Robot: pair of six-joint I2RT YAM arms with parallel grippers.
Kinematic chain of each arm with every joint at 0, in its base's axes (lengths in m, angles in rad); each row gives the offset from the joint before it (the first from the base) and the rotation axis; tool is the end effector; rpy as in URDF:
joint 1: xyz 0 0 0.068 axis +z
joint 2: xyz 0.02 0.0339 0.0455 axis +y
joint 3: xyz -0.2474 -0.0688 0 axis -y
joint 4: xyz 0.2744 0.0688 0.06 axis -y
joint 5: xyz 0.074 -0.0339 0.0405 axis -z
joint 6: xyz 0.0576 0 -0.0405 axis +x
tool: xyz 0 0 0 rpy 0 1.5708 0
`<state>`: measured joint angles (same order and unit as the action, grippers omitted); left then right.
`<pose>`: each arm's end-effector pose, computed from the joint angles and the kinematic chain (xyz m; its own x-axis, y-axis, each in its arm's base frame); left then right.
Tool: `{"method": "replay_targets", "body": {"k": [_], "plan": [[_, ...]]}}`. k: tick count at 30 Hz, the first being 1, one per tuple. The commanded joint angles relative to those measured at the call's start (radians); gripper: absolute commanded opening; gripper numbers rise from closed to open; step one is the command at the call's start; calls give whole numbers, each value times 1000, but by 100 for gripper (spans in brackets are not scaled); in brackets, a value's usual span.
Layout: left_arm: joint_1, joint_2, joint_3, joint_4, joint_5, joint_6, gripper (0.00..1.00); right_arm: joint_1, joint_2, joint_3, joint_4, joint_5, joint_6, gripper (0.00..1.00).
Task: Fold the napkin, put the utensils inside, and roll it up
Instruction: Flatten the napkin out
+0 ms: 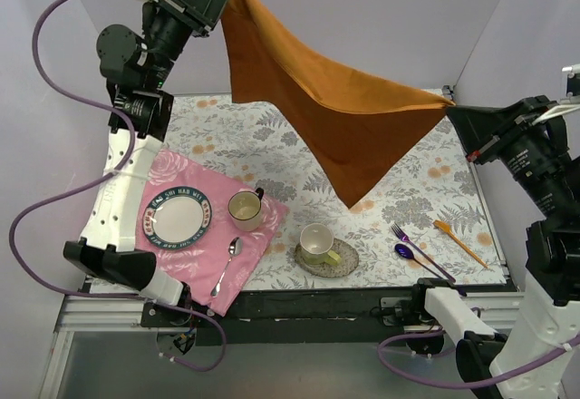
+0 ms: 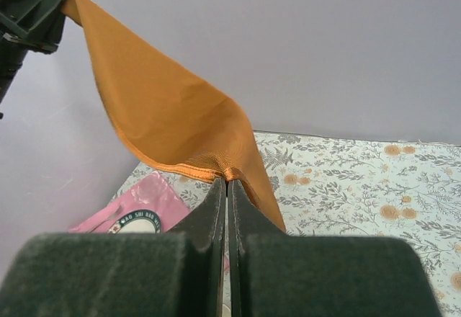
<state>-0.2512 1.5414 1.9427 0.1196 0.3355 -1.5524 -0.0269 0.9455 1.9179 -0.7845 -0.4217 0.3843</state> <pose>0.3375 -0.1062 0.5871 -0.5024 -0.8458 -0.1798 0.4914 -0.1082 -0.8642 0.1051 0.0208 0.5982 0.0316 0.3413 -0.9394 -0.4199 0.8574 0.2974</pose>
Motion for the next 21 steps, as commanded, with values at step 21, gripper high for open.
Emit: {"method": "replay_targets", "body": {"k": [21], "plan": [[-14,754,16,291,161,-81,0,-7,216,-687,266,662,-12,1]]}}
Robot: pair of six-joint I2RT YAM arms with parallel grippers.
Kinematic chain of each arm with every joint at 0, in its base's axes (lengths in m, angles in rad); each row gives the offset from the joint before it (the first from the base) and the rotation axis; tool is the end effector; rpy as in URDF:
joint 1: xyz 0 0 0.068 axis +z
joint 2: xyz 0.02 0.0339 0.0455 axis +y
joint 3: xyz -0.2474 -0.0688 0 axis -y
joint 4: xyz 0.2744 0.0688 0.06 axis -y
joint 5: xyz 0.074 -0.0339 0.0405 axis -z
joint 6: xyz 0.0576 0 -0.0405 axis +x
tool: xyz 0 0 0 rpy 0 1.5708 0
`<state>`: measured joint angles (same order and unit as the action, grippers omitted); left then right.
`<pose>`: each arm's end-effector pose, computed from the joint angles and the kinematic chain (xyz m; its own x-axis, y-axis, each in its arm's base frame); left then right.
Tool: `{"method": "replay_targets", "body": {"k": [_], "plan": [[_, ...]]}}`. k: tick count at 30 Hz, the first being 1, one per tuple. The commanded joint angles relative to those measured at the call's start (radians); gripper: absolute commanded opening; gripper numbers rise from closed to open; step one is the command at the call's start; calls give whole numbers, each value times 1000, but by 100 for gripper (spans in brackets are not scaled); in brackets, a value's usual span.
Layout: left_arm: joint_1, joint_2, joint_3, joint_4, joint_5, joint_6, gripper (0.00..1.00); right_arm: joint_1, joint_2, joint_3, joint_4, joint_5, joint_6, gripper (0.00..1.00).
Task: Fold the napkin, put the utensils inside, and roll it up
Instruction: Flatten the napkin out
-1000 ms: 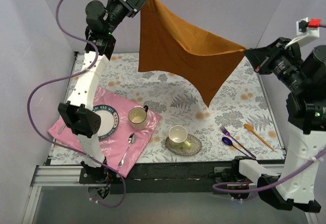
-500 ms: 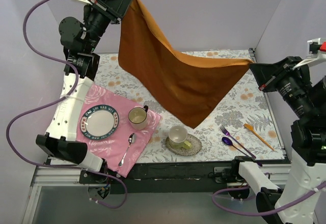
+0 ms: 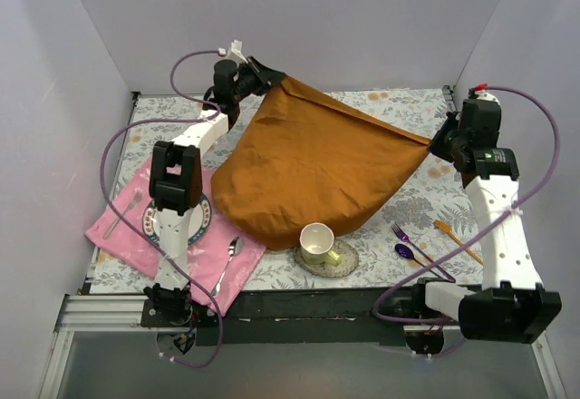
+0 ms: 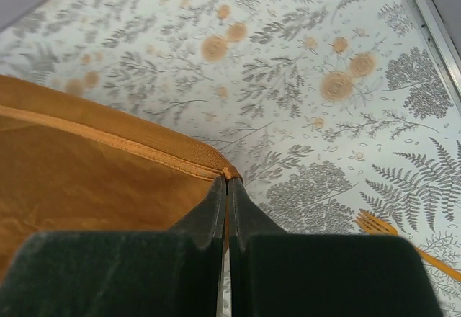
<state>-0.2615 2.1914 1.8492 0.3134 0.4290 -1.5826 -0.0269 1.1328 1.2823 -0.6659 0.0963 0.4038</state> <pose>0.5433 -0.1702 0.2756 -0.6364 -0.7710 0.0238 -0.0353 -0.0017 -0.9994 0.2914 -0.0134 0.3729 -0.4105 0.4023 -0.8183 0.2954 0.9077 0.2980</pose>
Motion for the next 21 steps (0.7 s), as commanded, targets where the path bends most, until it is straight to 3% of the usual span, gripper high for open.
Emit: {"method": "replay_targets", "body": {"k": [1,15,21], "plan": [[-5,137,154,111,79,-71,0,-5,56,-63,161,143,-40,1],[-42,402,249,202,31,-146,0,-8,332,-100,239,192,-50,1],[-50,497,335,242,36,-151,5,-16,403,-112,282,220,-29,1]]}}
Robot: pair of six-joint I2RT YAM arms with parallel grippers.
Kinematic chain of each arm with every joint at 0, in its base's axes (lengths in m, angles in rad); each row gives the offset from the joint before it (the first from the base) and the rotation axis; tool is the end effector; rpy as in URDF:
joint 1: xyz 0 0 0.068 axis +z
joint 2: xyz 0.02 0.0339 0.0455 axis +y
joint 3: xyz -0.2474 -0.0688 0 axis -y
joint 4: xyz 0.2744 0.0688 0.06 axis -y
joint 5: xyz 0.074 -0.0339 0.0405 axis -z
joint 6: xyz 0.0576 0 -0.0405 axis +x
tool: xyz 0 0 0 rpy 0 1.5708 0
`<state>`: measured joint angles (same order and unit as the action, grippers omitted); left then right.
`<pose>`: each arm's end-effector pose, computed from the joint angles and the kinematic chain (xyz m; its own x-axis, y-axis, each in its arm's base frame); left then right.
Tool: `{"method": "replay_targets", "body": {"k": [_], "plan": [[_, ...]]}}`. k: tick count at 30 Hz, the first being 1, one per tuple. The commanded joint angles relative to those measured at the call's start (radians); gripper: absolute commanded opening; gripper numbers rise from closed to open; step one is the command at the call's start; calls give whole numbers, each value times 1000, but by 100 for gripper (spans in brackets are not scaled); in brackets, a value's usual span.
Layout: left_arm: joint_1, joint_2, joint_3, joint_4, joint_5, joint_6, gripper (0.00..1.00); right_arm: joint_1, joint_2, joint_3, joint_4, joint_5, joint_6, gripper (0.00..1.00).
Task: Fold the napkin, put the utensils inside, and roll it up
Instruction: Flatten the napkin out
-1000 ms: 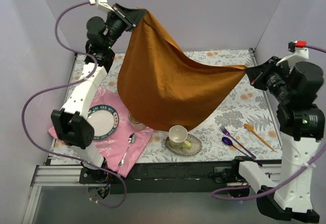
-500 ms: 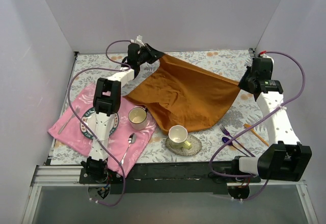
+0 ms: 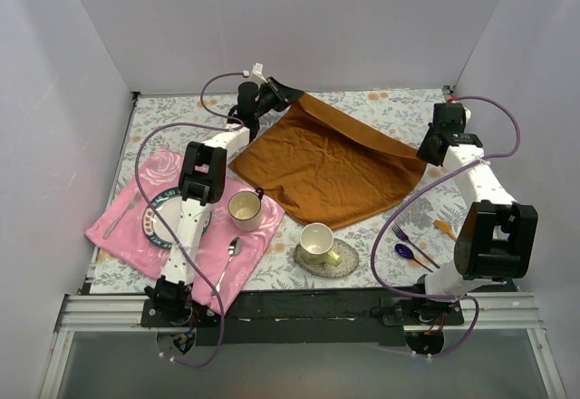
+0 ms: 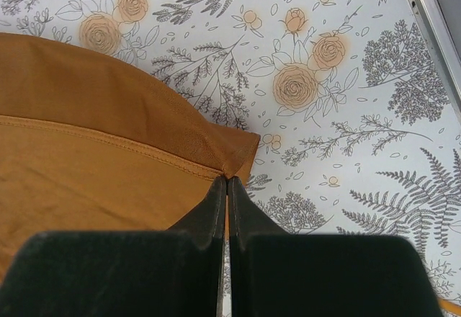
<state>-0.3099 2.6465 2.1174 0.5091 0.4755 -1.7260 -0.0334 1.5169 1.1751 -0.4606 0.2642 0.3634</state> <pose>0.5920 -0.2173 0.1418 -0.6956 -0.6996 0.1636 -0.1281 -0.1033 -0.9864 0.3747 -0.0276 0.2319 -0.5958 0.3632 -0.7163 0.4551 0.8876 0.0715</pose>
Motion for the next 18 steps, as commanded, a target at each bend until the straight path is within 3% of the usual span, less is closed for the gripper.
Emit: {"method": "replay_targets", "body": {"k": [1,10,14,17,18], "plan": [[-4,52,76,52,-14,-9,6,-11,34,-5,79,62,15,1],[-37,171,121,172,-158,-32,11,-54,153,-12,229,170,25,1],[-61,271,303,131,-233,-33,11,-66,282,55,264,230,5,1],[-74,276,303,138,-264,-55,11,-69,408,205,138,280,3,32],[-81,267,261,149,-268,-64,11,-69,449,240,104,285,-15,46]]}}
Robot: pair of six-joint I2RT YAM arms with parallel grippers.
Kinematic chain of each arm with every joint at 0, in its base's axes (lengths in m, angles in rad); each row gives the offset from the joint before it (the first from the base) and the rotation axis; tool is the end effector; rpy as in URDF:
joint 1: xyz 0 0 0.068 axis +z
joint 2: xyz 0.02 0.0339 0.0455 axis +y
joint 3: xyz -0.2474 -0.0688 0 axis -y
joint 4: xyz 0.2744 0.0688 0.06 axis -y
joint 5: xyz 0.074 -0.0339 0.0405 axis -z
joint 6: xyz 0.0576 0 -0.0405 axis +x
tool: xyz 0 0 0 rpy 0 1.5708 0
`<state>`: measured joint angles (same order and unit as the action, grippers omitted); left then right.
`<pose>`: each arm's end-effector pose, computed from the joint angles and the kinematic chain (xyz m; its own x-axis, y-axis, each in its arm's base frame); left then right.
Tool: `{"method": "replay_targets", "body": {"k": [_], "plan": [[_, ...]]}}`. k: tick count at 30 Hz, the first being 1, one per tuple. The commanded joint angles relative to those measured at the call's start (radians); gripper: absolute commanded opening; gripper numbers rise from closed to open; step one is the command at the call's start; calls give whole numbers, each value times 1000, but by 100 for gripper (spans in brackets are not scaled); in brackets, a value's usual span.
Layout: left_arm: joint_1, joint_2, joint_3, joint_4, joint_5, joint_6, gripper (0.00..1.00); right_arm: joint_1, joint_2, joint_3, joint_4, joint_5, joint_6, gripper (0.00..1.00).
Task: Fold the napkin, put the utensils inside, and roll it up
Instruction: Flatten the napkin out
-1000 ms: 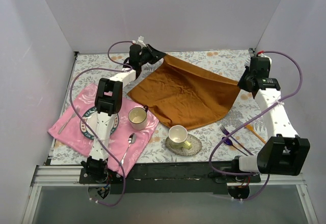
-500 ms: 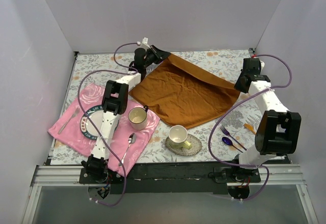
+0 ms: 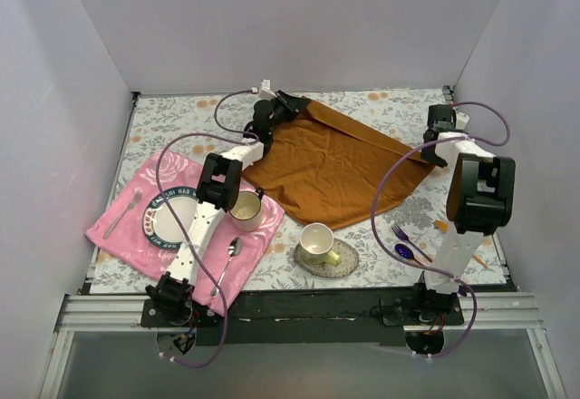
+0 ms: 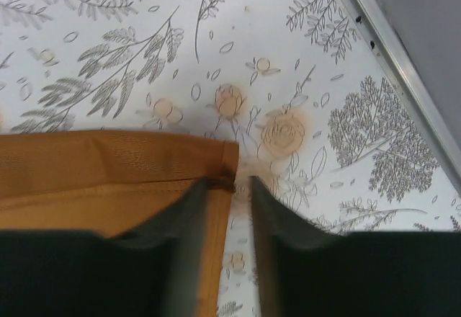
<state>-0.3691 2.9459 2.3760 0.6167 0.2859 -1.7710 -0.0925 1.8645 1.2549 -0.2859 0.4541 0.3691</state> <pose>0.6052 -0.2515 0.0701 -0.6054 -0.7740 0.1857 -0.0783 -0.1743 -0.9816 0.4254 -0.0648 0.1442 -0.5964 0.3809 -0.7065 0.6125 0.7849 -0.0938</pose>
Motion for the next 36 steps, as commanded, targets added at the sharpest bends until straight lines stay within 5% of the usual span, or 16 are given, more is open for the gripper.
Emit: {"method": "replay_targets", "body": {"k": [1,9,14,20,26,36], "plan": [[-27,-44,-17,52,-80,-21,12,-9,110,191,-99,97,-27,52],[-56,-73,-44,26,-33,-18,13,79,-40,166,-35,-160,-113,74],[-54,-143,-116,9,-28,22,13,183,-5,196,33,-342,-145,74],[-50,-153,-90,18,-54,-20,13,203,166,291,146,-780,-29,64],[-41,-157,-84,44,-99,-145,17,243,306,454,105,-798,-18,59],[-30,-139,-80,71,-122,-425,18,306,420,480,223,-835,54,44]]}}
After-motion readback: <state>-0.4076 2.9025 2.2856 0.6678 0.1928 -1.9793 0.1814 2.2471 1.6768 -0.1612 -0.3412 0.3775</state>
